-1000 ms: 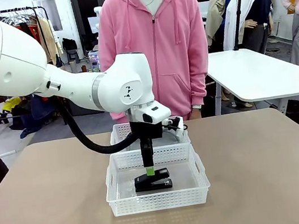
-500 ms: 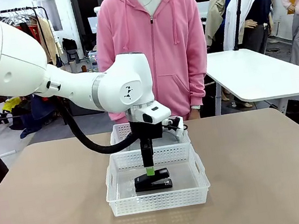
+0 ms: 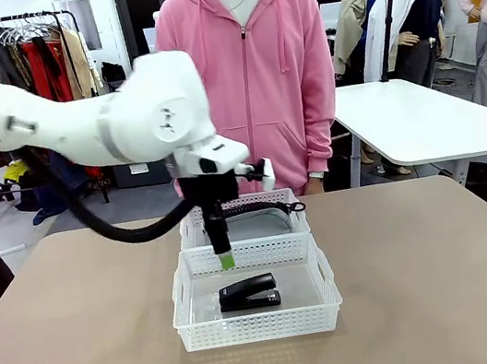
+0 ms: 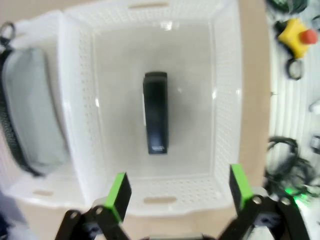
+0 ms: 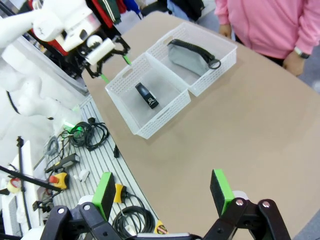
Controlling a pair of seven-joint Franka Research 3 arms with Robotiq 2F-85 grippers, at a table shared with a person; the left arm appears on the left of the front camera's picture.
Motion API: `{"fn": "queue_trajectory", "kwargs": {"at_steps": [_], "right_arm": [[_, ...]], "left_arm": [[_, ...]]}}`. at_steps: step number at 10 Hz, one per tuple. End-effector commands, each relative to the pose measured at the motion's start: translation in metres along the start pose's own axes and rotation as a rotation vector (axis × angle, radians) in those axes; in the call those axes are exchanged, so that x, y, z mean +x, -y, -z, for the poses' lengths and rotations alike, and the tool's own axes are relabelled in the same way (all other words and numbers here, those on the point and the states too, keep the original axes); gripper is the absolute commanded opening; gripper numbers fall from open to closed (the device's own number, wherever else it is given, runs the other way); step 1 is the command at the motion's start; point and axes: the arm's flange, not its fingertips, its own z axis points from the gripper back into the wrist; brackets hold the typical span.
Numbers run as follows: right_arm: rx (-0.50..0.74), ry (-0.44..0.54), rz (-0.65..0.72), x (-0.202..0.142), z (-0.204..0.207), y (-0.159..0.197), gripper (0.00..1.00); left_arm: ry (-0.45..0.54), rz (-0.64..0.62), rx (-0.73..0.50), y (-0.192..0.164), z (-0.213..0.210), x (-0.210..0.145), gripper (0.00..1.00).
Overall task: Distribute items into two baskets.
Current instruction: Place the picked Stapler into the Organizing basket as instructed by the person.
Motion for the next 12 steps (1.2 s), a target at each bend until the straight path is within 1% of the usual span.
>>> {"fn": "queue_trajectory", "kwargs": {"at_steps": [1,3,4,6,7,8,10,11,12], "right_arm": [[0.010,0.034,-0.024,0.001,0.002,-0.001,1.00],[0.010,0.034,-0.024,0.001,0.002,-0.001,1.00],[0.010,0.034,-0.024,0.001,0.002,-0.001,1.00],[0.010,0.034,-0.024,0.001,0.002,-0.001,1.00],[0.010,0.034,-0.024,0.001,0.002,-0.001,1.00],[0.010,0.034,-0.024,0.001,0.002,-0.001,1.00],[0.010,0.034,-0.024,0.001,0.002,-0.001,1.00],[0.010,0.034,-0.024,0.001,0.002,-0.001,1.00],[0.010,0.034,-0.024,0.001,0.002,-0.001,1.00]], "left_arm": [[0.055,-0.051,0.035,0.031,-0.020,-0.053,1.00],[0.138,-0.137,0.094,0.049,-0.053,-0.098,1.00],[0.153,-0.161,0.087,0.050,-0.064,-0.111,1.00],[0.199,-0.236,0.122,0.058,-0.083,-0.143,1.00],[0.232,-0.277,0.148,0.070,-0.090,-0.162,1.00],[0.241,-0.300,0.147,0.077,-0.092,-0.174,1.00],[0.244,-0.321,0.159,0.094,-0.093,-0.187,1.00],[0.236,-0.289,0.153,0.105,-0.091,-0.188,1.00],[0.225,-0.305,0.149,0.080,-0.099,-0.186,1.00]]}}
